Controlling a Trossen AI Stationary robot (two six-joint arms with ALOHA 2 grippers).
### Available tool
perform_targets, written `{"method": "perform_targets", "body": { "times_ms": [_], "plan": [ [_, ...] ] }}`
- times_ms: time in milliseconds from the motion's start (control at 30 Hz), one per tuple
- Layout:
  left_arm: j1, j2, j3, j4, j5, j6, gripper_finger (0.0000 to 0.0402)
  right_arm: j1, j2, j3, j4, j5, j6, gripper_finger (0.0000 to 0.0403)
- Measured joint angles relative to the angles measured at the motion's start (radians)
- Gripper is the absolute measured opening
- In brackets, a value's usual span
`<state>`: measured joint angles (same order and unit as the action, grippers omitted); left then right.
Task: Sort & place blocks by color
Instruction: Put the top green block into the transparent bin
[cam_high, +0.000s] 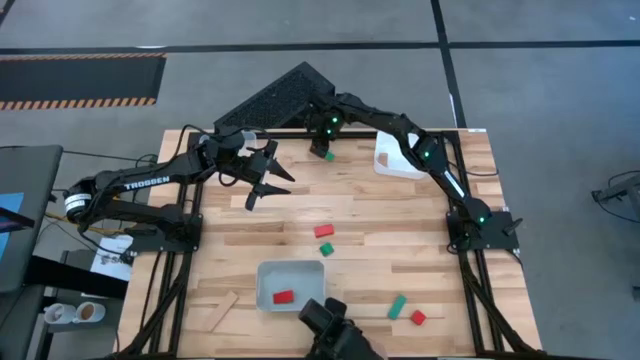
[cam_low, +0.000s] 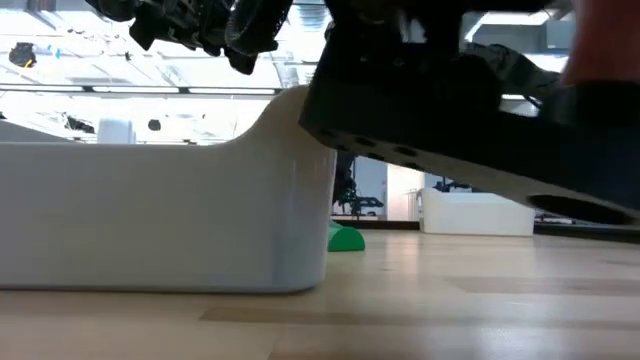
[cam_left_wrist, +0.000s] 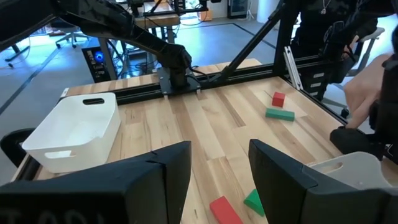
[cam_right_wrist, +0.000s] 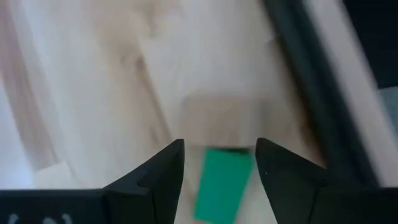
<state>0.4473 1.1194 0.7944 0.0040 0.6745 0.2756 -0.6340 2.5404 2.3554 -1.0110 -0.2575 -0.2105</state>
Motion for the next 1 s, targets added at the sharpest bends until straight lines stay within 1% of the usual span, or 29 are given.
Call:
{"method": "perform_targets", "body": {
  "times_ms": [100,167,233,300,333,400,433,500,600,733,833,1000],
  "plan": [
    [0.000,0.000,0.000,0.000,0.000,0.000,0.0151,-0.017,0.000,0.000,0.036,-0.006,0.015,0.0198],
    [0.000,0.000,0.000,-0.002,0.000,0.000,0.0151,-0.026,0.000,0.000,0.031,-0.033,0.015,0.0172],
    [0.000,0.000,0.000,-0.009,0.000,0.003,0.0151,-0.033,0.000,0.000,0.017,-0.069,0.014,0.0136],
    [0.000,0.000,0.000,-0.021,0.000,0.012,0.0151,-0.043,0.000,0.000,0.000,-0.081,-0.007,0.0093],
    [0.000,0.000,0.000,-0.026,0.000,0.016,0.0151,-0.044,0.000,0.000,-0.007,-0.066,-0.026,0.0069],
    [0.000,0.000,0.000,-0.031,-0.001,0.025,0.0151,-0.045,0.000,0.000,-0.009,0.017,-0.076,0.0023],
    [0.000,0.000,0.000,-0.032,-0.001,0.027,0.0151,-0.040,0.000,0.000,-0.009,0.071,-0.109,0.0013],
    [0.000,0.000,0.000,-0.035,-0.001,0.030,0.0151,-0.027,0.000,0.000,-0.003,0.180,-0.165,0.0014],
    [0.000,0.000,0.000,-0.036,-0.002,0.031,0.0151,0.001,0.000,0.000,0.018,0.224,-0.237,0.0009],
    [0.000,0.000,0.000,-0.036,-0.008,0.034,0.0151,0.013,-0.011,0.002,0.007,0.224,-0.276,0.0006],
    [0.000,0.000,0.000,-0.036,-0.008,0.025,0.0151,0.001,-0.012,0.002,-0.041,0.195,-0.286,0.0004],
    [0.000,0.000,0.000,-0.036,-0.008,0.002,0.0151,0.007,-0.011,0.002,-0.106,0.207,-0.337,0.0003]
  ]
}}
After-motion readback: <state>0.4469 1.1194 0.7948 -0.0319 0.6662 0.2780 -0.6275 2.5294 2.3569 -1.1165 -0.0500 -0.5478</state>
